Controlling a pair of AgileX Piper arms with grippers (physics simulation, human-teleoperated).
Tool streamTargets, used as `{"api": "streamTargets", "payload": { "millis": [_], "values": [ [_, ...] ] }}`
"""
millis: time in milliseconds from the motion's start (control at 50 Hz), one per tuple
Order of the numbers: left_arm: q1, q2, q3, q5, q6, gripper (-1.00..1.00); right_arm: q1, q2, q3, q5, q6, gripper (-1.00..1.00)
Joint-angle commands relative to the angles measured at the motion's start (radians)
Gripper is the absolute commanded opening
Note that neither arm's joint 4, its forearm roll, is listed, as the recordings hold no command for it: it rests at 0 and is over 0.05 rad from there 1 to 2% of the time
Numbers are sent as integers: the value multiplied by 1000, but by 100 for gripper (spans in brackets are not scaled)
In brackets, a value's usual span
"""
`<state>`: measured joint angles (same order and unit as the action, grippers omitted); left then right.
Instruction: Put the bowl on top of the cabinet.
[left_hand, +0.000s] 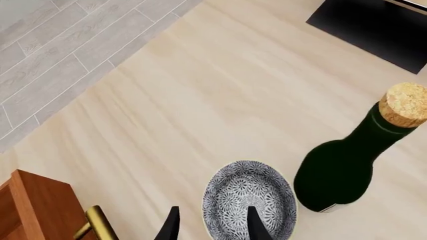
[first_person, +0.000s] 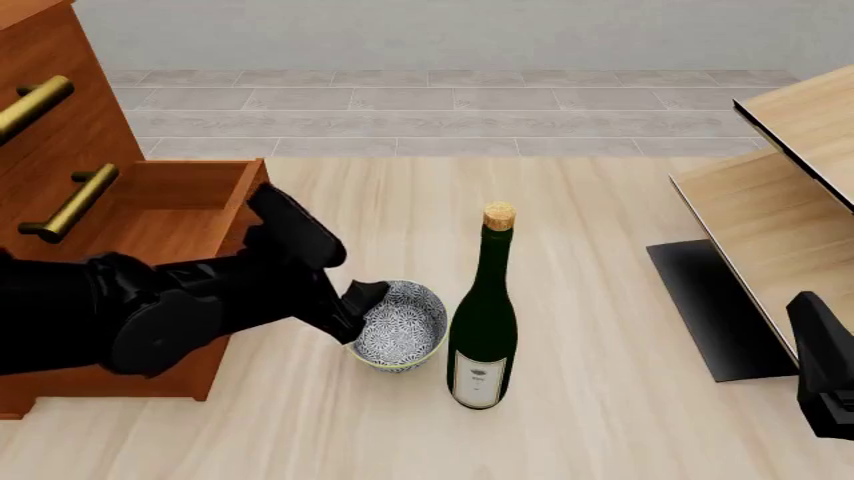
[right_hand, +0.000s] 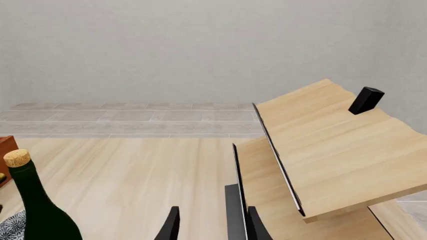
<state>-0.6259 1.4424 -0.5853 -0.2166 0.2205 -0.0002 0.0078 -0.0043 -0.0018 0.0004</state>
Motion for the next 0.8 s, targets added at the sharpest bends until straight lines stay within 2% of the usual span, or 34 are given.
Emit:
{"api": "streamTargets", "payload": {
  "millis": [20,800],
  "values": [
    [5,29,-6,-16,5,100,0,0,0,0,0,100],
    [18,102,-6,-69,32,100,0,0,0,0,0,100]
  ]
}}
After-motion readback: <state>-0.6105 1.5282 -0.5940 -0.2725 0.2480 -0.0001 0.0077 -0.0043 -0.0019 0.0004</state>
